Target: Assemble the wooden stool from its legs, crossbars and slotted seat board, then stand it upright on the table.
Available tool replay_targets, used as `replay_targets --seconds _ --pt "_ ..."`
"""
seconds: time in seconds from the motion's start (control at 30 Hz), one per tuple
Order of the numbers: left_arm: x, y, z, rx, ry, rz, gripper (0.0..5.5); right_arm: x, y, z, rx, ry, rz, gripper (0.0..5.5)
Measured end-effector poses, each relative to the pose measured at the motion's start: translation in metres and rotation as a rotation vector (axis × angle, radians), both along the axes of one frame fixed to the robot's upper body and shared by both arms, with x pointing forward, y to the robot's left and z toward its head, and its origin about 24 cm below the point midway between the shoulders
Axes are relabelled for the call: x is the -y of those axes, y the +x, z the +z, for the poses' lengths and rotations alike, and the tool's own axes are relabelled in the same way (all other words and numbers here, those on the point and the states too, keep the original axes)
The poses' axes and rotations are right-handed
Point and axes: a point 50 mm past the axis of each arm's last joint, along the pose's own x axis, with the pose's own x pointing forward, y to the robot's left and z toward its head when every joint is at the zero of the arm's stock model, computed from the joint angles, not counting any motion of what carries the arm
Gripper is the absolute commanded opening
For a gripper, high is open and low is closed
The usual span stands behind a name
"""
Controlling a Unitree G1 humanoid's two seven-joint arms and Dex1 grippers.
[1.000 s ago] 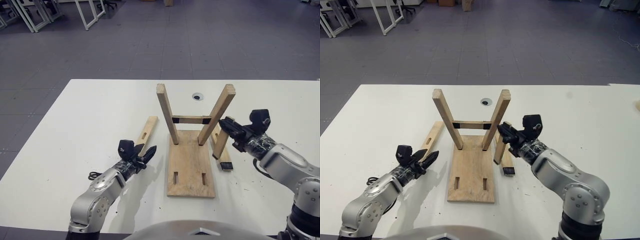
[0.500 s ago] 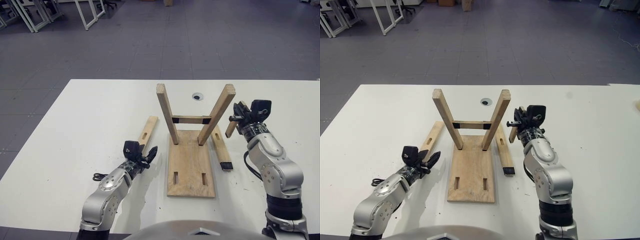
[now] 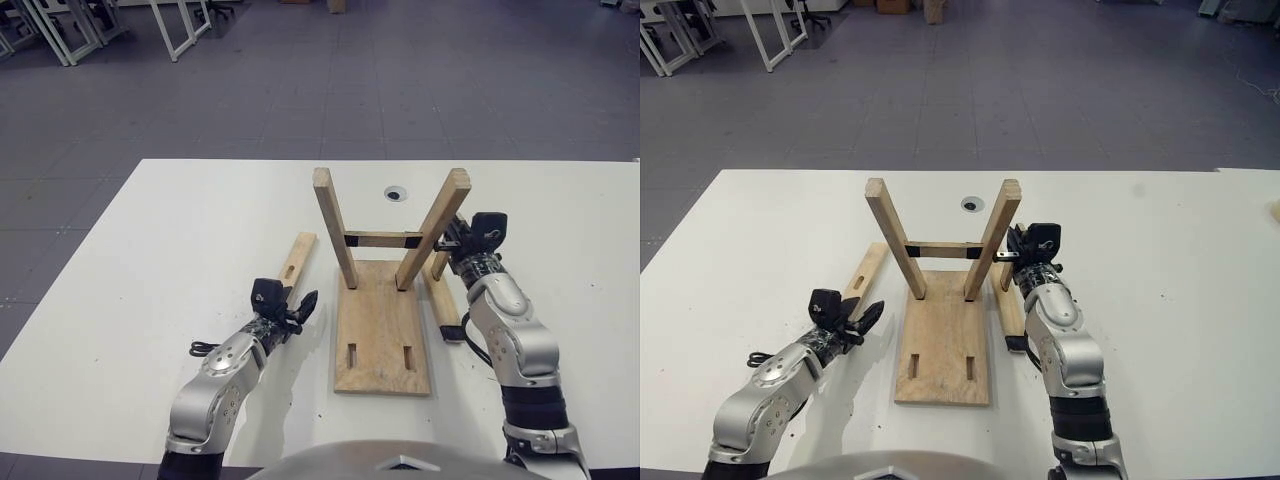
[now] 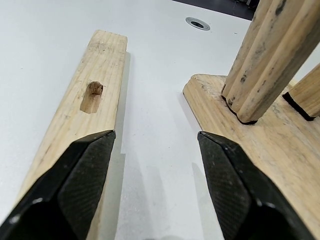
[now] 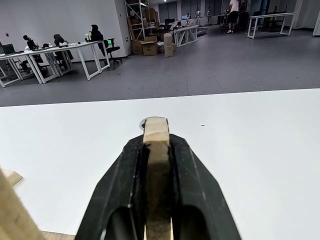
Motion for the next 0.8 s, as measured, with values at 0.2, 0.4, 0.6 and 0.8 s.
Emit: replay_targets --seconds 0.2,0.4,0.6,0.8 --pt "0.001 0.001 0.000 -0.004 0.000 -0.004 3.05 0.002 -0.011 -0.015 0.080 -0.079 -0.006 0.43" --pt "0.001 0.000 -0.001 -0.008 -0.002 -0.002 3.05 0.022 -0.033 -0.024 0.154 -0.122 -0.064 0.43" --pt "0.002 0.002 -0.002 0.004 0.001 0.005 3.05 0.057 -0.021 -0.019 0.160 -0.182 -0.201 0.43" --pt "0.004 0.003 -0.004 0.015 -0.003 0.016 3.05 0.060 -0.014 -0.021 0.173 -0.178 -0.229 0.71"
